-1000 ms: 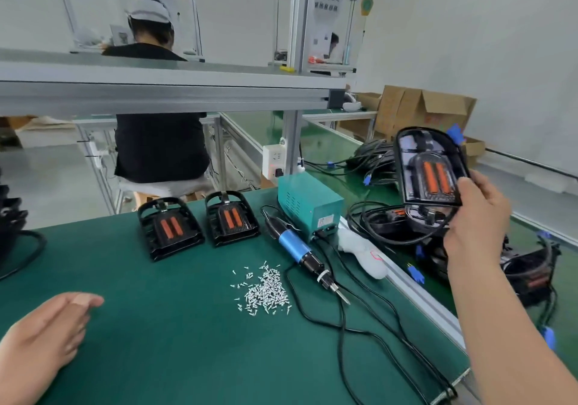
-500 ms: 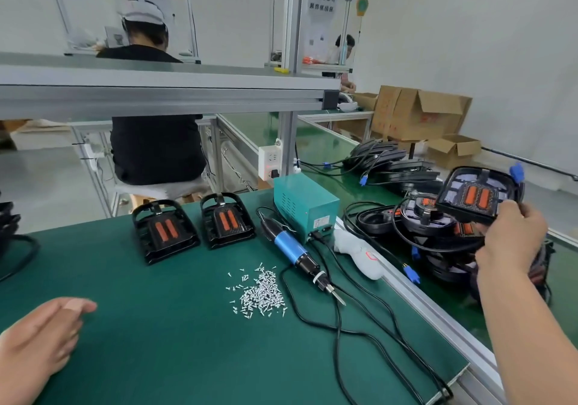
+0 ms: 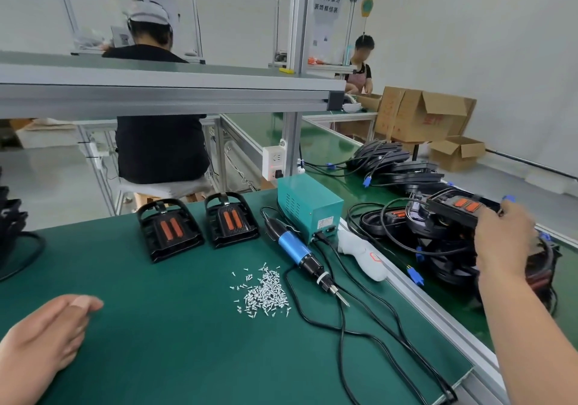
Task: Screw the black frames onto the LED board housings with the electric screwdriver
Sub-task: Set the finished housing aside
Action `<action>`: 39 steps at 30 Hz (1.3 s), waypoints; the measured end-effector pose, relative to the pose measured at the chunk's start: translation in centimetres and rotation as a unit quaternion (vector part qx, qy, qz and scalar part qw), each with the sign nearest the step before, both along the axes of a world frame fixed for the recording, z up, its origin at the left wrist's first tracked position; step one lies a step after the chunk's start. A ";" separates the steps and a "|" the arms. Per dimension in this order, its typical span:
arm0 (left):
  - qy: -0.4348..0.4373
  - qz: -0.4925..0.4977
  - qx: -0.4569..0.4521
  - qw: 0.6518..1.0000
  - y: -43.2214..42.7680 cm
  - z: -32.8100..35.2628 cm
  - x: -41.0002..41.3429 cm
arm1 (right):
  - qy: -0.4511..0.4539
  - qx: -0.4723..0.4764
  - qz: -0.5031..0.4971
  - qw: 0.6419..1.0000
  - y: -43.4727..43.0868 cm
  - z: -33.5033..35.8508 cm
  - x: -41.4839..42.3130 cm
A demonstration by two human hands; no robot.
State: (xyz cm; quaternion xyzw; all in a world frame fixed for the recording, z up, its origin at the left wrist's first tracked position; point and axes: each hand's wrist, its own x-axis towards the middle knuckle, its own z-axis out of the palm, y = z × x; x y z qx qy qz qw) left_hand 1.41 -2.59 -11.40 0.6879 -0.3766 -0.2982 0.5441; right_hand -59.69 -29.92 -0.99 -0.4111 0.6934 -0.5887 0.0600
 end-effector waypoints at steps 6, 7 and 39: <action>0.027 -0.040 -0.058 0.997 1.1 1.5 -0.9 | 0.002 -0.033 0.016 0.999 0.8 -0.4 0.4; 0.032 -0.031 -0.056 0.997 1.0 1.6 -1.0 | -0.003 -0.047 0.021 0.999 1.3 -0.2 0.9; 0.348 0.108 -0.140 0.921 1.3 2.9 -0.6 | 0.098 0.064 0.651 0.750 13.5 -4.1 43.4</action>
